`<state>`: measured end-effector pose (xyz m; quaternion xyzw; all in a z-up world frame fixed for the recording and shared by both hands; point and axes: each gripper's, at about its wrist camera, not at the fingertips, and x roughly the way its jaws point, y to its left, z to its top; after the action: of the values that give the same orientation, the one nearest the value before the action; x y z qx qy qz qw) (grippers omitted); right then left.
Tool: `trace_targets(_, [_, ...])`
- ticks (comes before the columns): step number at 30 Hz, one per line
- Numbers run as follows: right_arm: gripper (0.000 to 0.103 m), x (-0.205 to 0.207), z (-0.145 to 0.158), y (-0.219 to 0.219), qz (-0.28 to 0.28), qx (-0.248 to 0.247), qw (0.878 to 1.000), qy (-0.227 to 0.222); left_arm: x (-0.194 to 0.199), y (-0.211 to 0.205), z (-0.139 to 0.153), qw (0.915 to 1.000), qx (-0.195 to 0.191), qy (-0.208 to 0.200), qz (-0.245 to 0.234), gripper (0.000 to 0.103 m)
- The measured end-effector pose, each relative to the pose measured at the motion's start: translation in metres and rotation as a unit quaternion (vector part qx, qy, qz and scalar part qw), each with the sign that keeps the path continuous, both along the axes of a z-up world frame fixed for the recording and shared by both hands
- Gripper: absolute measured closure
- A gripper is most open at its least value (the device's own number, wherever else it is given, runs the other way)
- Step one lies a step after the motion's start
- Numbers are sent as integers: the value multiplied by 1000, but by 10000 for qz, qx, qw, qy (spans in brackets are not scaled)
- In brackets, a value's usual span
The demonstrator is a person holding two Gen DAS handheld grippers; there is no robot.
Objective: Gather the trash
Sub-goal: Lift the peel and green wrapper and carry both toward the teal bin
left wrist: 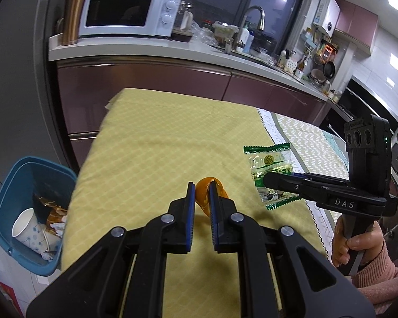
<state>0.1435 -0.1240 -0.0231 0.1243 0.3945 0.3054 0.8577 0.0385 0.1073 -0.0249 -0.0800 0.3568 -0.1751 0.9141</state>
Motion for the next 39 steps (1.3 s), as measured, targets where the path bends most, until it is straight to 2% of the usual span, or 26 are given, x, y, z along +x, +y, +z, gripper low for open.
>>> trace_targets(17, [88, 5, 6, 59, 774, -2, 9970, -81, -11, 69, 17, 9969, -126, -198, 755, 92])
trace_targets(33, [88, 9, 11, 127, 1545, -78, 9879, -100, -27, 153, 19, 9854, -289, -277, 1653, 92])
trace_targets(39, [88, 12, 14, 152, 1780, -109, 9839, -114, -29, 172, 17, 9813, -293, -262, 1882, 92])
